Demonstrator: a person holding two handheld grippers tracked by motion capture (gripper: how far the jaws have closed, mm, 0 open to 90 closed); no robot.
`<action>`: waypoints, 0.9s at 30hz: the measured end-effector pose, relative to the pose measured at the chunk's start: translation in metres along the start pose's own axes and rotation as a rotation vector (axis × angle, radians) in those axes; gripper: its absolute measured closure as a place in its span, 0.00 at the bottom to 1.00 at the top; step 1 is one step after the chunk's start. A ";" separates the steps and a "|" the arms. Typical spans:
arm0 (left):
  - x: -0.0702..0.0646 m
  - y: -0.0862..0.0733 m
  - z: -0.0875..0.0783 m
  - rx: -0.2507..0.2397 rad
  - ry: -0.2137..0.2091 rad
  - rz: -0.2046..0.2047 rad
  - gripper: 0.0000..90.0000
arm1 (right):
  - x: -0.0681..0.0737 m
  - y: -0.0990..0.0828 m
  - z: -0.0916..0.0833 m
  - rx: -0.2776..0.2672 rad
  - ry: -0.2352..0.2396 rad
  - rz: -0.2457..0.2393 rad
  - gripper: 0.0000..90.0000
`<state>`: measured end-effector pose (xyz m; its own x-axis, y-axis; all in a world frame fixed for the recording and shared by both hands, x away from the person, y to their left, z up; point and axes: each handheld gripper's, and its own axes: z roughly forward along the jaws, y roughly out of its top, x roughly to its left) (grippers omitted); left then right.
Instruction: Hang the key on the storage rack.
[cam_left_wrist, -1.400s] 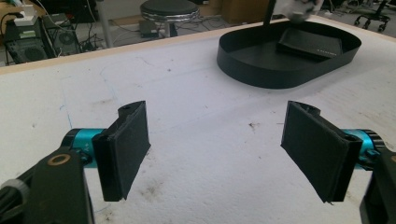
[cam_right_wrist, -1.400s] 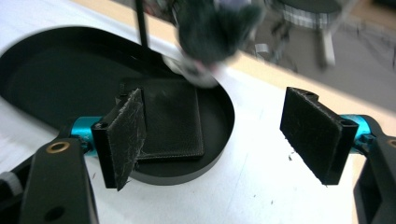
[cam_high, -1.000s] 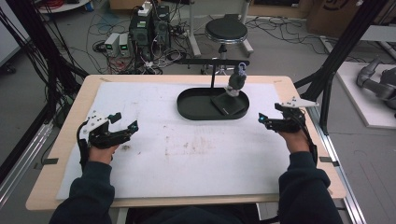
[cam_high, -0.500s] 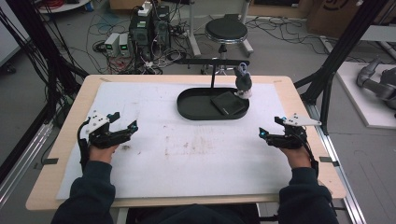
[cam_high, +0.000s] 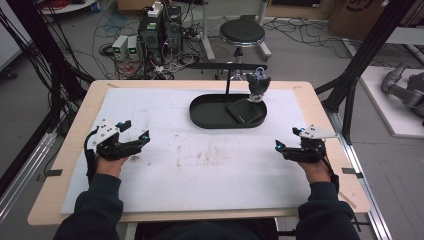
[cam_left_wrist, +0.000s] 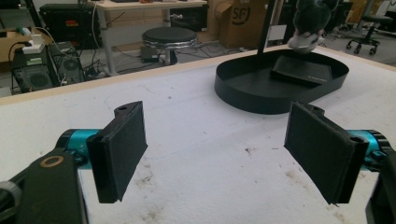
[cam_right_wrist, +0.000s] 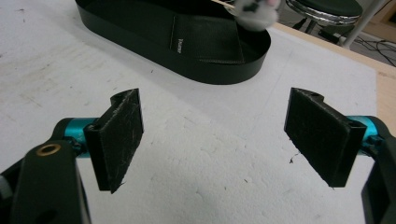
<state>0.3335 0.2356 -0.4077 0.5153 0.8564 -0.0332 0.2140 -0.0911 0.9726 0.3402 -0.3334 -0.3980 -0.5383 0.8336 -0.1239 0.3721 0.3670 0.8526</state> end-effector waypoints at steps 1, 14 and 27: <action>0.000 0.000 0.000 0.004 -0.001 0.004 0.23 | 0.000 0.000 0.000 0.001 -0.001 0.001 0.22; -0.003 -0.002 0.003 0.018 0.000 0.011 0.23 | -0.001 -0.002 0.001 0.008 -0.008 0.000 0.22; -0.002 -0.003 0.004 0.023 0.011 0.003 0.23 | -0.002 -0.002 0.003 0.010 -0.006 -0.004 0.22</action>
<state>0.3355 0.2323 -0.4115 0.5070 0.8615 -0.0273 0.2316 -0.1056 0.9671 0.3425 -0.3349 -0.4010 -0.5356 0.8343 -0.1305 0.3770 0.3746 0.8471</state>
